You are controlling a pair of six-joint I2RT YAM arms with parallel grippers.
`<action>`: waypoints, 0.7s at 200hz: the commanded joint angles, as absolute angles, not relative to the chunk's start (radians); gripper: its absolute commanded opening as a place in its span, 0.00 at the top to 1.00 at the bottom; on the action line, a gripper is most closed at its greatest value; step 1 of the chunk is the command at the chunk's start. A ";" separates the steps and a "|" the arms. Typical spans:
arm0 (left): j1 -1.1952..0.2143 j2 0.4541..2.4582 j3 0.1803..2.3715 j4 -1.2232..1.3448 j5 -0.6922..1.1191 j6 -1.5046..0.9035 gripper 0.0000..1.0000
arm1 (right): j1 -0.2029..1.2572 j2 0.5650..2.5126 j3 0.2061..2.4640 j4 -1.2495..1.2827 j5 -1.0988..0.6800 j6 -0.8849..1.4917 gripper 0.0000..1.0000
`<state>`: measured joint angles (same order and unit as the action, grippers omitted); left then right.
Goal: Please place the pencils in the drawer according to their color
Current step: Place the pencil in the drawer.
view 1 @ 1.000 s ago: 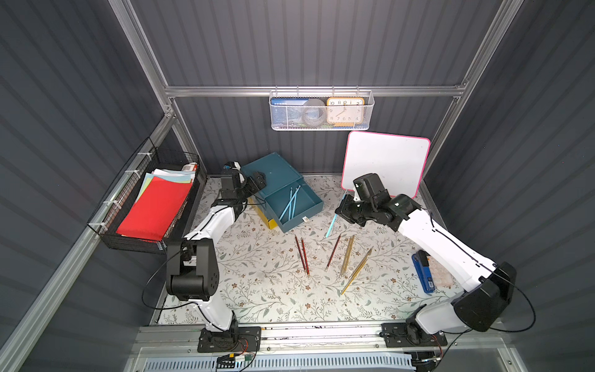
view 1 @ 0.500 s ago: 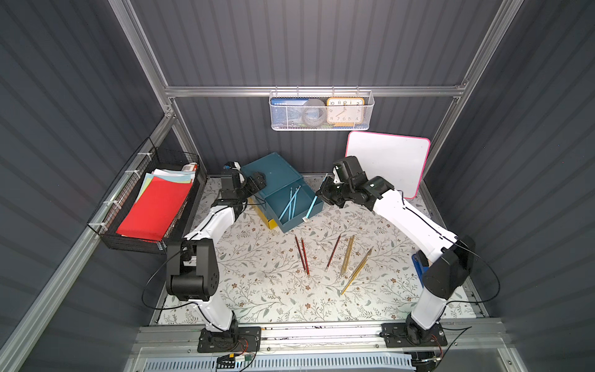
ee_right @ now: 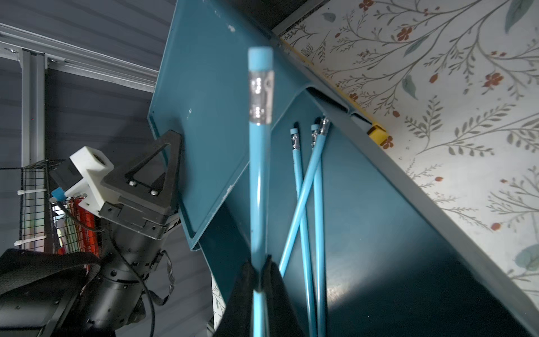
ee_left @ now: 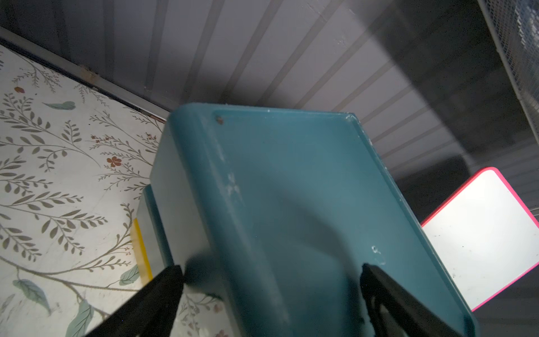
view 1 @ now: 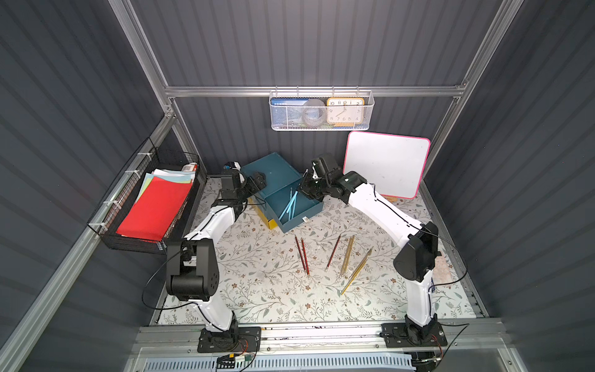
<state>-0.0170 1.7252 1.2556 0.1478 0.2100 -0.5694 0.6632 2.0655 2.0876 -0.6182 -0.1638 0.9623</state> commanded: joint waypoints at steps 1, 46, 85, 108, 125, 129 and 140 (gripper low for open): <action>-0.036 1.748 1.265 0.152 0.226 -0.563 0.00 | 0.680 2.106 2.135 -0.654 -0.163 0.961 1.00; -0.035 1.748 1.267 0.153 0.227 -0.563 0.00 | 0.702 2.153 2.151 -0.676 -0.170 0.951 1.00; -0.035 1.747 1.262 0.156 0.228 -0.565 0.00 | 0.709 2.170 2.153 -0.676 -0.176 0.950 1.00; -0.036 1.748 1.259 0.158 0.229 -0.566 0.00 | 0.710 2.180 2.176 -0.693 -0.177 0.943 0.87; -0.036 1.747 1.259 0.159 0.229 -0.568 0.00 | 0.709 2.181 2.193 -0.703 -0.176 0.936 0.75; -0.036 1.747 1.259 0.160 0.228 -0.569 0.00 | 0.710 2.180 2.197 -0.705 -0.175 0.933 0.73; -0.035 1.747 1.259 0.160 0.228 -0.568 0.00 | 0.710 2.181 2.210 -0.712 -0.173 0.930 0.71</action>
